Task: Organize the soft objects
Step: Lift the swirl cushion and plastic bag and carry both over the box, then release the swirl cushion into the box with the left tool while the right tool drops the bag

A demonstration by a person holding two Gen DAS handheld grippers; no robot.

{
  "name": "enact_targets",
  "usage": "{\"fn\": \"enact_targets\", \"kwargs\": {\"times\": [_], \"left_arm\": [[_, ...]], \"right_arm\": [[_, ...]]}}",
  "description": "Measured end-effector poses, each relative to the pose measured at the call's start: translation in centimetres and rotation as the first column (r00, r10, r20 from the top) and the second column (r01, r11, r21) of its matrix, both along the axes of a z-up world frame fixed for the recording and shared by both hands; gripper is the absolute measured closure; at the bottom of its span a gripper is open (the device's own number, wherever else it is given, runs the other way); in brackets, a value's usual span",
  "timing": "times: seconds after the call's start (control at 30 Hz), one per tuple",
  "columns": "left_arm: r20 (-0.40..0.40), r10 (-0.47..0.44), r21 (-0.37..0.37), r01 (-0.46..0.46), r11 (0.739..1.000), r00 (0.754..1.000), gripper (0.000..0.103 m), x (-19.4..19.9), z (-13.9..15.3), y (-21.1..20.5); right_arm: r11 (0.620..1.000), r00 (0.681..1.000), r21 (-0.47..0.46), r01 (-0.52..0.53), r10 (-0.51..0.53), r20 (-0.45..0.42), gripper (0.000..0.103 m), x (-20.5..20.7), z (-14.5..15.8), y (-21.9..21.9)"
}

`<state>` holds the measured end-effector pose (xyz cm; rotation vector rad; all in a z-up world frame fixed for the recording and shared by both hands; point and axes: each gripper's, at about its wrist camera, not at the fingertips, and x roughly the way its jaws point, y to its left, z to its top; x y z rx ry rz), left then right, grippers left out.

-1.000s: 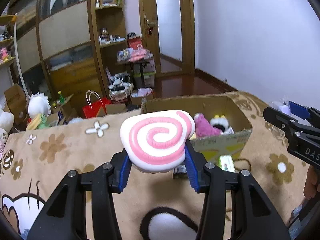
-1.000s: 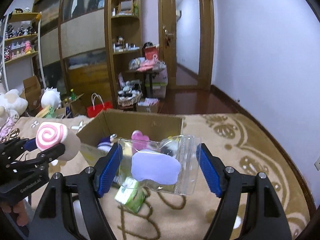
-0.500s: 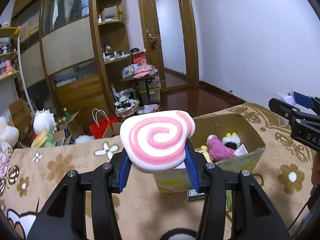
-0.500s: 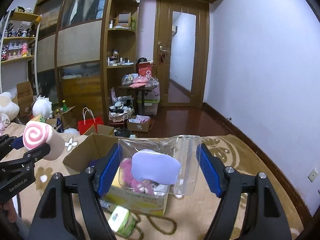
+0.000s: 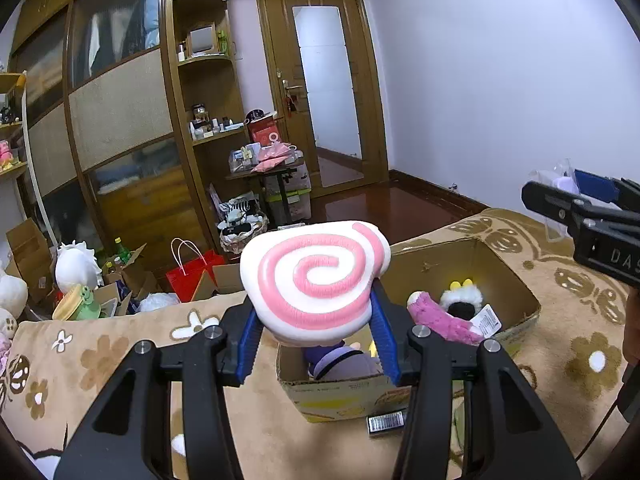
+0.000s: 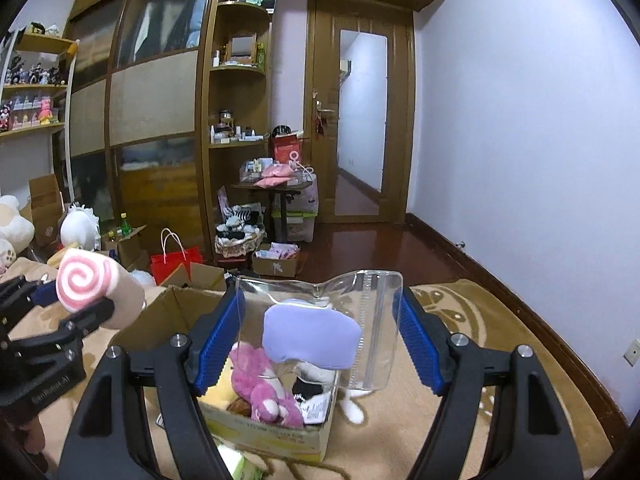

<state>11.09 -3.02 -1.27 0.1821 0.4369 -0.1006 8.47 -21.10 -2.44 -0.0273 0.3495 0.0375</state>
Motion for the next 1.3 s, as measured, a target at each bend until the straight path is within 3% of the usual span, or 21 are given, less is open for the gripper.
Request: {"fn": "enact_targets", "kwargs": {"times": [0.27, 1.0, 1.3], "left_arm": [[-0.008, 0.011, -0.033, -0.011, 0.999, 1.0, 0.055, 1.8, -0.4, 0.3], [-0.152, -0.051, -0.09, 0.037, 0.995, 0.987, 0.049, 4.5, -3.7, 0.6], [-0.2, -0.067, -0.077, 0.052, 0.996, 0.978, 0.045, 4.8, -4.8, 0.1]], "right_arm": [[1.0, 1.0, 0.015, -0.02, 0.02, -0.001, 0.023, 1.5, -0.6, 0.1], [0.997, 0.991, 0.023, -0.077, 0.079, -0.105, 0.022, 4.9, -4.4, 1.6], [0.995, 0.982, 0.047, -0.09, 0.097, -0.16, 0.022, 5.5, -5.9, 1.9]]}}
